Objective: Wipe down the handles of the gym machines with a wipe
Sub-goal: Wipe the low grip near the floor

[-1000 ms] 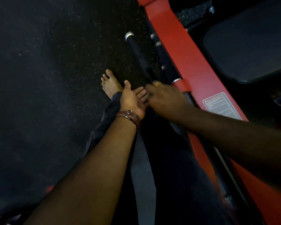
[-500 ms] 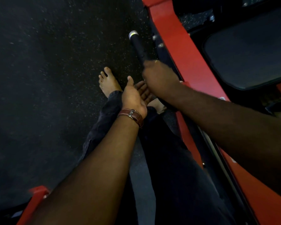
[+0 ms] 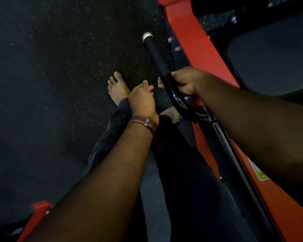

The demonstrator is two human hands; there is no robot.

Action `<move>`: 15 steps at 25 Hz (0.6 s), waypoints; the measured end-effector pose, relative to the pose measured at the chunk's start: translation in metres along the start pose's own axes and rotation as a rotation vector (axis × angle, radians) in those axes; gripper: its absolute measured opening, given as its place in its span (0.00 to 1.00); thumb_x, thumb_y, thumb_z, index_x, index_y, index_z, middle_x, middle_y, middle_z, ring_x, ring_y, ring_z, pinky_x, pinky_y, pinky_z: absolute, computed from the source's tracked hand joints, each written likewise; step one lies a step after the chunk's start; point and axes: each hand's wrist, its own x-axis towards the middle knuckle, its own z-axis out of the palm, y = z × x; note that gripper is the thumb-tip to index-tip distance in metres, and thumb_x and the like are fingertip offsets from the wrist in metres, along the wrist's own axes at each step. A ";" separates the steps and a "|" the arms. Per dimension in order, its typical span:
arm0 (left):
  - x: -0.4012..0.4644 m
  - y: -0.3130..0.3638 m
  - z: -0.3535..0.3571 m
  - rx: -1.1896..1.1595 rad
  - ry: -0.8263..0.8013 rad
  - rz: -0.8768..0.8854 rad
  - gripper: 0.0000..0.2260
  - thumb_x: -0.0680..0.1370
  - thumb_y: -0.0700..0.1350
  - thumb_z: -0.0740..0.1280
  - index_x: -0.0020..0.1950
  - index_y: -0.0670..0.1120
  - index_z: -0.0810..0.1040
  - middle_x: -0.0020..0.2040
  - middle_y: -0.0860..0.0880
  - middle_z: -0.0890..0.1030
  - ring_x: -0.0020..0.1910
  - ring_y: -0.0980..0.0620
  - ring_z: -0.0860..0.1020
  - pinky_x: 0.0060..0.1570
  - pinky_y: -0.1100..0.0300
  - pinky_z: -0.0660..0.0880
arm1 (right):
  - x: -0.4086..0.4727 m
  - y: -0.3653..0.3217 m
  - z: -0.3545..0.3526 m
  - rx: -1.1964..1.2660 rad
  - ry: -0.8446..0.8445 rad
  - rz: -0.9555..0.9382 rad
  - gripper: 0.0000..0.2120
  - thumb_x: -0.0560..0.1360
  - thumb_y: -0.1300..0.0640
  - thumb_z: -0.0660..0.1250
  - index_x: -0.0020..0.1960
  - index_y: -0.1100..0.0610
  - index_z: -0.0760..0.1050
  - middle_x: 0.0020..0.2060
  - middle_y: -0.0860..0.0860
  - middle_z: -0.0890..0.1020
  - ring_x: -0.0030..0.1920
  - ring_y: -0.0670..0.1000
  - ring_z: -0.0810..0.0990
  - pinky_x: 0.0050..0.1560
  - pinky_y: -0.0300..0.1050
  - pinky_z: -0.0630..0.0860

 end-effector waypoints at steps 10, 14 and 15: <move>-0.013 -0.008 0.014 0.083 -0.067 -0.127 0.05 0.84 0.43 0.59 0.51 0.46 0.73 0.52 0.46 0.81 0.48 0.51 0.79 0.47 0.58 0.73 | -0.048 0.013 -0.013 -1.081 0.167 -0.079 0.09 0.74 0.71 0.61 0.37 0.63 0.75 0.31 0.59 0.78 0.29 0.56 0.78 0.27 0.41 0.73; -0.004 -0.010 0.023 0.078 -0.028 -0.024 0.13 0.83 0.39 0.60 0.37 0.47 0.72 0.36 0.50 0.76 0.29 0.59 0.77 0.24 0.67 0.72 | -0.022 0.014 0.001 -0.164 0.247 -0.074 0.06 0.74 0.72 0.65 0.45 0.69 0.81 0.43 0.67 0.84 0.34 0.59 0.84 0.34 0.58 0.83; -0.001 -0.010 0.024 0.076 -0.016 -0.006 0.14 0.82 0.40 0.60 0.37 0.48 0.71 0.36 0.51 0.75 0.29 0.59 0.77 0.27 0.66 0.73 | -0.022 0.016 0.002 -0.113 0.269 -0.112 0.05 0.74 0.71 0.66 0.45 0.68 0.81 0.44 0.67 0.84 0.38 0.61 0.85 0.40 0.63 0.83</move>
